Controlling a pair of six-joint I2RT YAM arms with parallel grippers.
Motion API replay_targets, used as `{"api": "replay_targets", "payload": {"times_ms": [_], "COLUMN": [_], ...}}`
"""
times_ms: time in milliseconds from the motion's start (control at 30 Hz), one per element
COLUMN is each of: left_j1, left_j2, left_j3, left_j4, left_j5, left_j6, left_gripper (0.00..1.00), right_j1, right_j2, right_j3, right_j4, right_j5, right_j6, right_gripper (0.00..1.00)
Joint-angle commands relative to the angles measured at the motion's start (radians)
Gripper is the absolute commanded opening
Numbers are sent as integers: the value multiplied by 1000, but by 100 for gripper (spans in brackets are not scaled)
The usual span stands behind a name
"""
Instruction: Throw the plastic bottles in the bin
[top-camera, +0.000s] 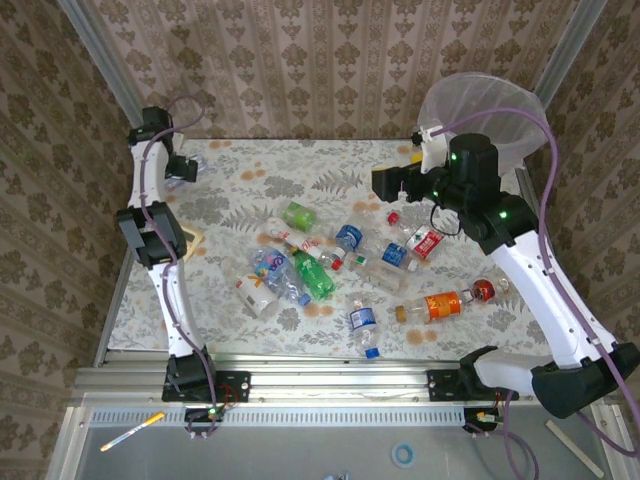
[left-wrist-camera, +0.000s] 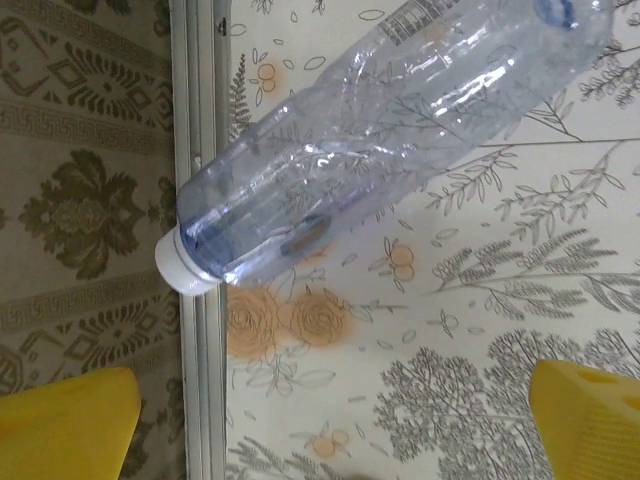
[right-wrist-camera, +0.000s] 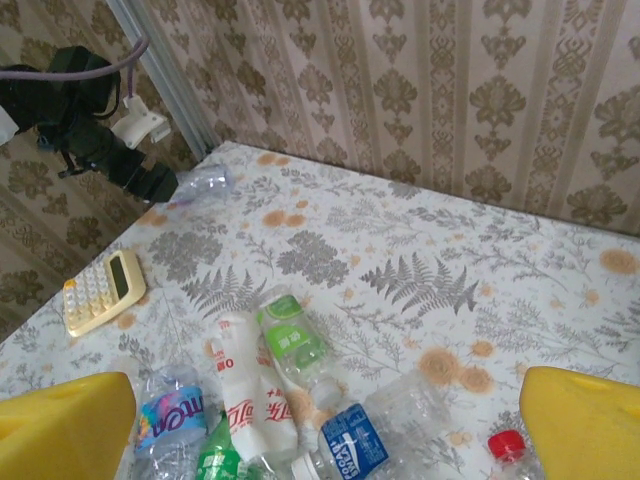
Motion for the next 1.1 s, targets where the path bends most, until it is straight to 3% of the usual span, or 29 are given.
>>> {"api": "replay_targets", "payload": {"times_ms": [0, 533, 1067], "left_j1": [12, 39, 64], "left_j2": [49, 165, 265], "left_j3": [91, 202, 260], "left_j4": [-38, 81, -26], "left_j5": [6, 75, 249], "left_j6": [51, 53, 34], "left_gripper": [100, 100, 100], "right_j1": [15, 68, 113], "right_j2": [16, 89, 122], "right_j3": [53, 117, 138], "right_j4": [-27, -97, -87], "right_j5": [5, 43, 65], "right_j6": [-11, -43, -73], "right_gripper": [100, 100, 100]}}
